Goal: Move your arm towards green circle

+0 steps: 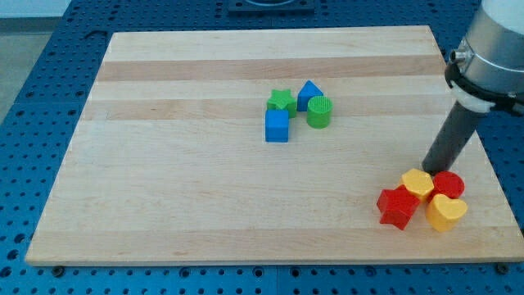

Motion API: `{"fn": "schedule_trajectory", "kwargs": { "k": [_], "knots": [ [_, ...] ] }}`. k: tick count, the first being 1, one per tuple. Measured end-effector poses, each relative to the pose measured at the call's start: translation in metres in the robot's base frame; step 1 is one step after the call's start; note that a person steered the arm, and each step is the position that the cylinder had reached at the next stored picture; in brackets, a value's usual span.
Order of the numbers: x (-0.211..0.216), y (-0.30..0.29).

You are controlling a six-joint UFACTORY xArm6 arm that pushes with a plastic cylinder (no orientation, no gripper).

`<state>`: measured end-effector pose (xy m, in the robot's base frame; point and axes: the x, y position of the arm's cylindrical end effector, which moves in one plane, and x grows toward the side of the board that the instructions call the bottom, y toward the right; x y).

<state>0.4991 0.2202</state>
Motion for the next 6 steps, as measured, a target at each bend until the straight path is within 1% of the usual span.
{"fn": "schedule_trajectory", "kwargs": {
  "k": [1, 2, 3, 6],
  "knots": [
    [-0.037, 0.01],
    [-0.05, -0.003],
    [-0.051, -0.03],
    [-0.053, -0.059]
  ]
}}
